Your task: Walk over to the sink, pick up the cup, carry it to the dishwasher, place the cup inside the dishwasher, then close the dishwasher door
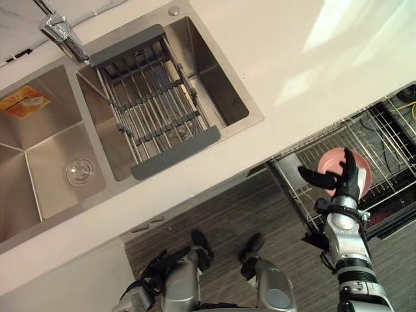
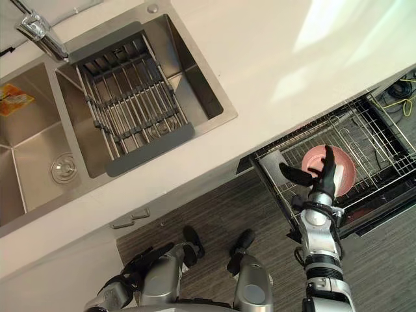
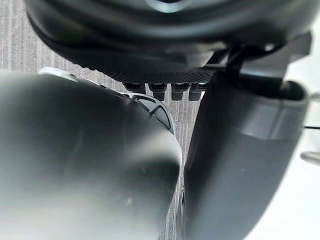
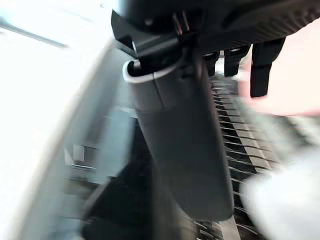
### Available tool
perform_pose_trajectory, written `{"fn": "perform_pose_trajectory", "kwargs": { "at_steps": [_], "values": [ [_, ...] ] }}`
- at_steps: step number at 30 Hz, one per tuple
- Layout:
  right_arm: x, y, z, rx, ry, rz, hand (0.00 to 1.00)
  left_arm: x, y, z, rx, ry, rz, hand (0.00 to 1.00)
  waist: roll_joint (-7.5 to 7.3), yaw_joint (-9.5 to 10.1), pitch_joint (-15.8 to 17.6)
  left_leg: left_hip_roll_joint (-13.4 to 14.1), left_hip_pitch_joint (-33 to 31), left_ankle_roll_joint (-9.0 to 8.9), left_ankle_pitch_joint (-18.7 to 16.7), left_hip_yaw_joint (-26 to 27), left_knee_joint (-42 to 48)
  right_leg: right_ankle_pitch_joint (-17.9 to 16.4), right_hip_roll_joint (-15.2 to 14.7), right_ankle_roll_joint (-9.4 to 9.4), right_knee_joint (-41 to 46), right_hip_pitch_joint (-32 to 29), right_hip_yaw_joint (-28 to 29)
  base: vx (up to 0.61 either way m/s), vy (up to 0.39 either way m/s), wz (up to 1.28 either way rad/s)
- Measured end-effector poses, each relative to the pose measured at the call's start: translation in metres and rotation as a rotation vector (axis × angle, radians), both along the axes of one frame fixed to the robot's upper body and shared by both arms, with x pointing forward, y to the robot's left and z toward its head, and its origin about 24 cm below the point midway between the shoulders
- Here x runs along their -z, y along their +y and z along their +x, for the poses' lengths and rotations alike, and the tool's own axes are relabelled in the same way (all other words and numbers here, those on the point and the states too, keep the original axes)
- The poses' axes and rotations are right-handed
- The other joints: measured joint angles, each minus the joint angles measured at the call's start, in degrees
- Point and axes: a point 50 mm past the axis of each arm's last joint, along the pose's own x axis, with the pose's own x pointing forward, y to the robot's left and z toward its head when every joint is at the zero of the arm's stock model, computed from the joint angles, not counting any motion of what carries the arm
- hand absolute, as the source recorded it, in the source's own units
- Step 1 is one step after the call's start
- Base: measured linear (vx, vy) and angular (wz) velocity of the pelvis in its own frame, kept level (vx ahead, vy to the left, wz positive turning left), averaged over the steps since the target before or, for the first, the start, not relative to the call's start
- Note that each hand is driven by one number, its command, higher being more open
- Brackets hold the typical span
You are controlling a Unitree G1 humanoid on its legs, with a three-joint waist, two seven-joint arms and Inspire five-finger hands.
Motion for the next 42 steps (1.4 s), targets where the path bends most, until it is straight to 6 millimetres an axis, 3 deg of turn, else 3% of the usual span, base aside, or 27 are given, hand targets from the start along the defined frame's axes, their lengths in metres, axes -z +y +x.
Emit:
{"fn": "perform_pose_trajectory", "kwargs": {
  "at_steps": [2,4,7,8,9,12,14,15,17,19,21,22,23,26,34,38,42],
  "values": [
    [-0.012,-0.008,-0.016,0.096,-0.132,0.028,1.0,0.001,0.002,-0.002,-0.01,0.002,0.009,1.0,-0.51,-0.76,-0.08,-0.05,0.34,0.0,0.0,0.03,0.03,0.06,0.05,0.07,-0.29,0.33,0.2,0.01,0.022,-0.06],
    [-0.019,-0.029,-0.045,0.306,-0.266,0.042,1.0,0.002,0.01,-0.007,-0.03,0.022,0.032,1.0,-2.25,-1.88,-0.24,0.09,1.48,-0.03,-0.05,0.56,0.5,0.21,0.27,0.23,-0.82,1.45,1.16,0.03,0.013,-0.21],
    [-0.015,-0.068,-0.102,0.656,-0.315,0.0,1.0,0.004,0.021,-0.019,-0.068,0.069,0.042,1.0,-5.03,-3.42,-1.65,1.26,3.49,-0.34,-1.09,1.72,2.61,0.56,1.24,0.2,-2.18,3.09,3.82,0.04,-0.001,-0.47],
    [-0.011,-0.079,-0.124,0.749,-0.315,-0.016,1.0,0.006,0.022,-0.027,-0.084,0.095,0.039,1.0,-5.46,-4.15,-2.25,2.31,4.55,-0.77,-2.2,3.12,3.61,0.71,2.1,0.1,-2.89,3.84,5.05,0.04,0.003,-0.63],
    [-0.008,-0.084,-0.135,0.782,-0.312,-0.018,1.0,0.007,0.023,-0.03,-0.092,0.103,0.037,1.0,-5.63,-4.44,-2.46,2.78,5.14,-0.98,-2.7,3.69,3.98,0.74,2.5,0.06,-3.15,4.22,5.64,0.03,0.005,-0.59],
    [0.03,-0.094,-0.183,0.851,-0.313,0.197,1.0,0.012,0.025,-0.042,-0.135,0.175,0.036,1.0,-5.71,-6.01,-4.53,4.39,7.77,-2.09,-4.08,6.36,4.16,0.75,4.17,-0.15,-4.24,5.19,8.27,0.02,-0.007,-0.53],
    [0.064,-0.085,-0.201,0.861,-0.284,0.39,1.0,0.013,0.025,-0.045,-0.142,0.192,0.039,1.0,-5.57,-6.09,-4.81,4.67,9.35,-2.11,-4.09,7.36,3.79,0.41,4.56,-0.06,-4.64,6.24,8.56,0.01,-0.024,-0.25],
    [0.095,-0.067,-0.208,0.858,-0.235,0.534,1.0,0.014,0.023,-0.047,-0.147,0.202,0.036,1.0,-5.12,-6.11,-5.09,4.82,10.27,-2.12,-4.09,7.58,3.29,0.02,4.71,-0.1,-4.75,6.95,8.48,-0.03,-0.013,-0.05],
    [0.116,-0.043,-0.204,0.816,-0.172,0.62,1.0,0.016,0.017,-0.051,-0.154,0.215,0.028,1.0,-4.03,-6.1,-5.97,4.76,10.56,-2.12,-4.09,8.15,2.47,-0.24,4.7,-0.3,-4.75,7.05,7.68,-0.04,0.021,0.08],
    [0.129,-0.013,-0.186,0.682,-0.118,0.69,1.0,0.019,0.009,-0.054,-0.158,0.223,0.016,1.0,-2.5,-5.84,-6.96,4.52,10.77,-2.31,-3.97,8.97,1.48,-0.35,4.41,-0.45,-4.73,7.06,6.23,-0.03,0.053,0.14],
    [0.129,0.022,-0.142,0.354,-0.068,0.727,1.0,0.02,0.0,-0.057,-0.158,0.226,-0.005,1.0,-1.05,-4.44,-8.4,3.83,10.99,-2.95,-3.45,8.69,0.34,-0.34,3.82,-0.42,-4.75,7.38,4.74,-0.06,0.093,0.14],
    [0.128,0.025,-0.138,0.322,-0.069,0.729,1.0,0.021,-0.001,-0.057,-0.158,0.226,-0.007,1.0,-0.89,-4.24,-8.57,3.72,11.04,-3.0,-3.37,8.6,0.17,-0.35,3.77,-0.4,-4.76,7.45,4.61,-0.04,0.099,0.24],
    [0.124,0.035,-0.12,0.215,-0.085,0.74,1.0,0.021,-0.003,-0.057,-0.154,0.221,-0.01,1.0,-0.53,-3.49,-8.99,3.22,11.21,-3.09,-2.98,7.8,-0.54,-0.33,3.54,-0.29,-4.95,8.02,3.83,-0.02,0.06,0.37],
    [0.128,0.032,-0.122,0.254,-0.095,0.773,1.0,0.02,-0.003,-0.057,-0.15,0.207,-0.007,1.0,-0.45,-2.2,-9.6,1.47,11.06,-3.26,-1.55,5.39,-2.97,0.15,2.76,0.86,-5.52,9.02,1.51,-0.02,0.074,0.41],
    [0.138,0.017,-0.115,0.276,-0.088,0.863,1.0,0.022,0.001,-0.069,-0.053,0.24,0.039,1.0,-0.55,-2.15,-10.16,-2.59,11.06,-2.4,2.43,0.15,-7.04,0.89,0.26,1.64,-5.46,11.23,-4.14,-0.01,0.083,0.38],
    [0.136,0.013,-0.099,0.191,-0.053,0.881,1.0,0.021,0.002,-0.068,-0.015,0.228,0.058,1.0,-0.48,-1.41,-10.57,-3.56,10.84,-2.26,4.87,-1.95,-8.36,0.8,0.01,1.76,-6.14,11.88,-6.01,-0.11,0.022,0.28],
    [0.122,0.003,-0.065,0.083,-0.026,0.888,1.0,0.02,0.0,-0.065,-0.007,0.196,0.05,1.0,0.16,0.55,-10.97,-3.81,8.25,-1.8,7.26,-4.54,-8.58,0.76,0.11,1.09,-6.22,10.5,-7.7,-0.15,0.02,0.22]
  ]
}}
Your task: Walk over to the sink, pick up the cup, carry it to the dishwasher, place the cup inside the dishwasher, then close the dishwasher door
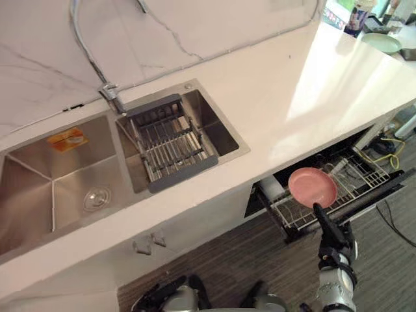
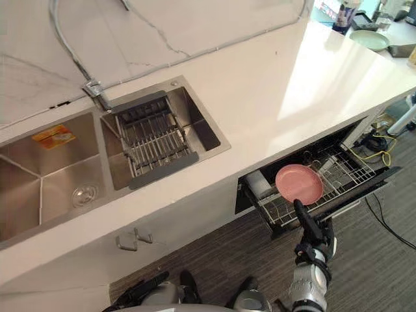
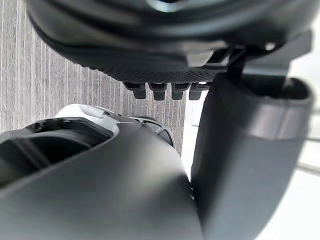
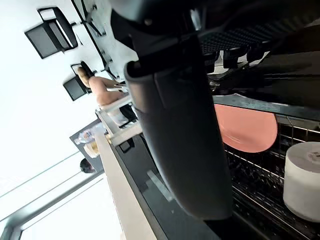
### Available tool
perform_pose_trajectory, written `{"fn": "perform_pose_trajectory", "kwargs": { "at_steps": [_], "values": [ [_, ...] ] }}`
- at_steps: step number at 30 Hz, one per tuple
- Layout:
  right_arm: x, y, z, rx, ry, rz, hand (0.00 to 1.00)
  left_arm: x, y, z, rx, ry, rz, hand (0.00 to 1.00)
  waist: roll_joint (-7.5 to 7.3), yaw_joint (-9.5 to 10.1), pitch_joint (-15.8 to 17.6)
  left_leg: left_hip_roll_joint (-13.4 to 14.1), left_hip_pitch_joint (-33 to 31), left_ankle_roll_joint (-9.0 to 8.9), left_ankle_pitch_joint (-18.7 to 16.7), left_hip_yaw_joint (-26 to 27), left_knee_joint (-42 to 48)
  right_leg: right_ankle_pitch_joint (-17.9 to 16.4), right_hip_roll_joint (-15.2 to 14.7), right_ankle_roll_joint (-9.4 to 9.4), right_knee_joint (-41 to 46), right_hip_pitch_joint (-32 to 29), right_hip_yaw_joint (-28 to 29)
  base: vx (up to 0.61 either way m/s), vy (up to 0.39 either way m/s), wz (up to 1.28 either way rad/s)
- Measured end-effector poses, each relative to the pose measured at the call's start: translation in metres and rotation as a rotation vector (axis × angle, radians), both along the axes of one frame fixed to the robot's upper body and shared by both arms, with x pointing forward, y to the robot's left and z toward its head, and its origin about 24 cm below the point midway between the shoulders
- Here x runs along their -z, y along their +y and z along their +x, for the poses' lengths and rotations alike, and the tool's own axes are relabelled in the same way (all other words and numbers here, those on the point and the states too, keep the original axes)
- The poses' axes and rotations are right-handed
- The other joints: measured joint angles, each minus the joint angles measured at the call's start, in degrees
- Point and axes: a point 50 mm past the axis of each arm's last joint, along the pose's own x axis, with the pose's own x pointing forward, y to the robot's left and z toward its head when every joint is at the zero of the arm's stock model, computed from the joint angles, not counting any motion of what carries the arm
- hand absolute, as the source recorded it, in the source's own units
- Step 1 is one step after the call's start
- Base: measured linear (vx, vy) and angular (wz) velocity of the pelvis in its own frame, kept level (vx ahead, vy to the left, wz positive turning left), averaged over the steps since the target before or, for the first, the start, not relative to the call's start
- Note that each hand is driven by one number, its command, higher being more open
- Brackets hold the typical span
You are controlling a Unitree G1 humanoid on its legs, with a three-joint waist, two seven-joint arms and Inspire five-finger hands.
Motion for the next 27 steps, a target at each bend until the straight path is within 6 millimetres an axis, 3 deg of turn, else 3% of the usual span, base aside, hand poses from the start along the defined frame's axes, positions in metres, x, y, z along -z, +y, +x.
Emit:
{"fn": "perform_pose_trajectory", "kwargs": {
  "at_steps": [7,8,12,15,20,25,27],
  "values": [
    [-0.023,-0.003,0.038,-0.07,-0.127,0.09,1.0,0.001,-0.01,0.002,-0.003,-0.023,-0.05,1.0,2.01,1.65,-0.59,0.61,-3.03,0.12,-1.58,-4.0,-1.14,0.26,-0.56,-0.45,4.81,-3.42,-1.49,-0.09,0.056,0.1],
    [-0.026,0.001,0.042,-0.082,-0.157,0.115,1.0,0.001,-0.011,0.004,0.002,-0.032,-0.052,1.0,1.97,2.17,-0.59,0.26,-3.16,-0.11,-1.42,-3.93,-1.45,-1.14,-2.37,-1.61,8.51,-4.95,-1.29,-0.06,0.038,0.03],
    [-0.038,0.022,0.059,-0.136,-0.242,0.171,1.0,-0.001,-0.013,0.007,0.017,-0.076,-0.034,1.0,2.67,2.55,-0.45,1.06,-4.42,-0.27,-1.32,-3.86,-2.19,-2.98,-2.39,-2.54,10.25,-6.84,-2.32,-0.03,-0.029,0.09],
    [-0.041,0.038,0.065,-0.174,-0.285,0.22,1.0,-0.002,-0.013,0.01,0.014,-0.109,-0.03,1.0,2.44,3.67,-0.22,2.01,-5.06,-0.22,-1.26,-2.44,-3.13,-4.45,-1.99,-3.46,10.94,-7.53,-4.27,-0.01,-0.086,0.26],
    [-0.034,0.061,0.063,-0.292,-0.308,0.23,1.0,-0.002,-0.013,0.01,-0.014,-0.127,-0.046,1.0,1.97,3.99,0.45,3.27,-5.42,0.5,1.38,-1.17,-2.98,-9.21,-4.45,-3.82,17.46,-8.01,-8.44,0.03,-0.044,0.41],
    [-0.034,0.051,0.06,-0.223,-0.347,0.168,1.0,-0.005,-0.009,0.015,-0.03,-0.163,-0.049,1.0,1.05,5.11,1.11,2.98,-7.34,0.47,2.07,-0.67,-1.48,-10.8,-7.7,-3.17,21.38,-8.66,-11.27,0.02,0.026,0.28],
    [-0.039,0.05,0.066,-0.212,-0.374,0.159,1.0,-0.007,-0.004,0.021,-0.035,-0.183,-0.036,1.0,-0.04,5.52,1.8,3.25,-9.38,0.48,2.15,-0.36,-0.38,-10.74,-8.75,-3.09,21.78,-9.34,-13.56,0.01,0.046,-0.15]
  ]
}}
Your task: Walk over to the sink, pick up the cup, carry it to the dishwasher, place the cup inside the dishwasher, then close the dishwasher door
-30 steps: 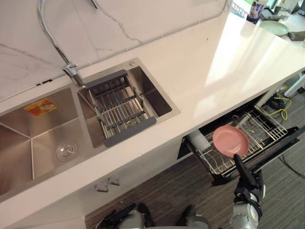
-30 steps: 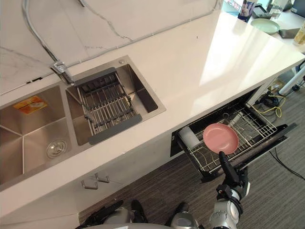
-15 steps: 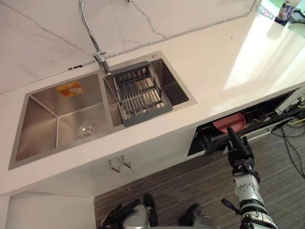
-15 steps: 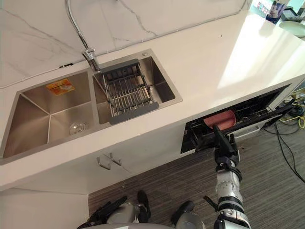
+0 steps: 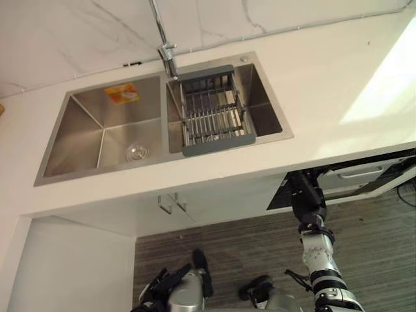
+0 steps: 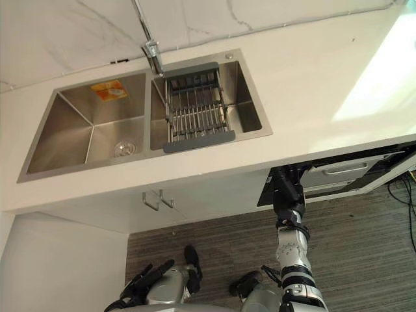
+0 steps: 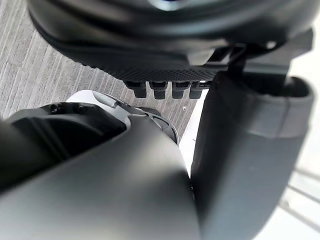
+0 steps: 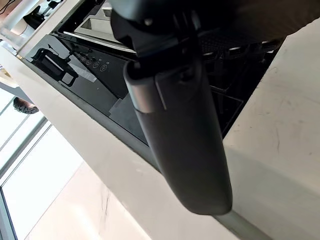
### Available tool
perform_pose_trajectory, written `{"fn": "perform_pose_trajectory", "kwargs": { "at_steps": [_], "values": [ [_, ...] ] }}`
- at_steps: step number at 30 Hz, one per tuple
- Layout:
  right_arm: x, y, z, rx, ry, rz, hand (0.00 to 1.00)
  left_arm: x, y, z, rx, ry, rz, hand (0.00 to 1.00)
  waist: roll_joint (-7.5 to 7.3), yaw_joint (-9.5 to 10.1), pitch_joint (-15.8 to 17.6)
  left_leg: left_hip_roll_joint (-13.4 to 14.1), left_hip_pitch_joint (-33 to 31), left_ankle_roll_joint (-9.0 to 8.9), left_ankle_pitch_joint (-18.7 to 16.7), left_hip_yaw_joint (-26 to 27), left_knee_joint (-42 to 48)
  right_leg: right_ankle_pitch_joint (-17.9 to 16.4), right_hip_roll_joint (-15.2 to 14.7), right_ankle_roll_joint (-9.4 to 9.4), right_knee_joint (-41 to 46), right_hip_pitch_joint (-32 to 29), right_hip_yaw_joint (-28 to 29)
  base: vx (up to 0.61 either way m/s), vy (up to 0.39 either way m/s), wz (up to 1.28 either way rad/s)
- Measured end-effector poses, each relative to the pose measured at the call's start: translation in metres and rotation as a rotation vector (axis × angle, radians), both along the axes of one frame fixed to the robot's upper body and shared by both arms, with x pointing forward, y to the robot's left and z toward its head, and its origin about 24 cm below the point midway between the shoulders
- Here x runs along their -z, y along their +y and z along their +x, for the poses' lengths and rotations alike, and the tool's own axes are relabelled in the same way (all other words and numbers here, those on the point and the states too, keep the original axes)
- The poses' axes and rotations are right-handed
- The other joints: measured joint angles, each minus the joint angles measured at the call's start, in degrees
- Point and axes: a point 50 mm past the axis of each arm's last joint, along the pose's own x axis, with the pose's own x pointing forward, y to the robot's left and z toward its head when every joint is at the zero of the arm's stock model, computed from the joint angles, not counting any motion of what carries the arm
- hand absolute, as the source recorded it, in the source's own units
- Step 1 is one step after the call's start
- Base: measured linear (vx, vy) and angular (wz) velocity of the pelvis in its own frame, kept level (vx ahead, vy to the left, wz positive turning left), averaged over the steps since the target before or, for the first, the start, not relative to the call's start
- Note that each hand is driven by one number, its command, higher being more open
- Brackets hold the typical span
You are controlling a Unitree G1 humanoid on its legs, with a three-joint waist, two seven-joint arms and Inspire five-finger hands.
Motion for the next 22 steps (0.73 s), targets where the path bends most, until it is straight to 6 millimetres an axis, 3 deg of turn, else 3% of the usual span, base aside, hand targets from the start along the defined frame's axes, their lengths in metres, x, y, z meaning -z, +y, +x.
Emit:
{"fn": "perform_pose_trajectory", "kwargs": {
  "at_steps": [5,9,10,11,12,13,14,15,17,19,22],
  "values": [
    [-0.009,0.005,0.008,0.022,-0.055,0.015,1.0,-0.003,0.0,0.013,0.003,-0.036,-0.028,1.0,-0.67,0.78,0.41,0.13,-2.23,0.21,-0.15,1.99,0.15,1.14,-1.56,1.0,0.57,-2.54,-1.44,-0.01,0.02,-0.2],
    [-0.002,0.014,-0.002,-0.013,-0.049,-0.003,1.0,-0.003,-0.002,0.013,-0.007,-0.041,-0.064,1.0,-0.75,1.3,0.32,1.05,-2.52,0.0,0.01,1.96,-1.46,1.09,0.95,1.19,-1.72,-2.72,-1.5,-0.01,-0.058,0.01],
    [0.008,0.019,-0.012,-0.068,-0.009,-0.048,1.0,-0.002,-0.002,0.01,-0.012,-0.045,-0.097,1.0,-1.38,1.13,0.04,0.72,-2.89,-0.29,0.32,1.72,-1.41,-1.11,-2.16,0.05,7.86,-4.3,3.07,0.05,-0.143,0.75],
    [0.031,0.026,-0.035,-0.098,0.088,-0.058,1.0,-0.004,0.008,0.009,0.006,-0.055,-0.091,1.0,-4.71,0.24,-0.5,-1.99,-2.98,-0.39,0.59,0.78,0.49,-6.5,-4.03,4.51,7.49,-2.87,8.83,0.07,-0.169,0.99],
    [0.044,0.028,-0.046,-0.118,0.151,-0.07,1.0,-0.004,0.008,0.008,0.002,-0.05,-0.093,1.0,-4.3,0.27,-0.85,-1.66,-3.55,0.04,0.19,-0.32,2.44,-6.85,-3.93,5.12,7.7,-1.62,7.31,0.12,-0.154,1.08],
    [0.069,0.036,-0.069,-0.168,0.291,-0.079,1.0,-0.003,0.009,0.002,-0.002,-0.052,-0.107,1.0,-5.59,0.63,-1.66,-3.32,-3.18,0.72,-1.58,-0.2,4.97,-6.47,-4.17,5.93,6.0,0.57,5.89,0.18,-0.112,0.74],
    [0.087,0.042,-0.094,-0.218,0.407,-0.097,1.0,-0.001,0.007,-0.008,-0.02,-0.035,-0.128,1.0,-5.27,0.25,-2.38,-4.73,-1.25,0.95,-4.67,0.56,4.72,-5.01,-4.86,6.15,10.29,0.55,10.26,0.21,-0.052,0.68],
    [0.095,0.046,-0.105,-0.239,0.461,-0.101,1.0,-0.001,0.009,-0.011,-0.033,-0.026,-0.131,1.0,-5.73,-0.37,-2.27,-5.19,-0.15,1.95,-6.55,0.63,4.44,-4.98,-5.17,6.18,13.1,-0.25,14.99,0.22,-0.005,0.69],
    [0.118,0.046,-0.143,-0.294,0.676,-0.127,1.0,0.0,0.012,-0.013,-0.074,0.0,-0.154,1.0,-5.59,-1.39,-2.4,-4.92,3.0,2.67,-7.67,-2.39,2.84,-1.45,-6.8,4.8,25.31,-5.4,26.05,0.18,-0.028,0.55],
    [0.12,0.037,-0.152,-0.245,0.714,-0.138,1.0,0.0,0.019,-0.012,-0.073,0.031,-0.138,1.0,-5.14,-3.07,-2.38,-2.97,4.33,1.64,-8.56,-5.48,2.77,-3.83,-3.38,6.18,19.36,-5.96,29.78,0.15,-0.074,0.56],
    [0.123,0.03,-0.168,-0.181,0.781,-0.199,1.0,0.002,0.029,-0.021,-0.098,0.101,-0.127,1.0,-5.63,-5.2,-2.88,-2.21,7.73,0.26,-9.22,-8.55,2.62,-1.26,-1.02,6.11,11.3,-5.8,35.73,0.16,-0.107,0.62]
  ]
}}
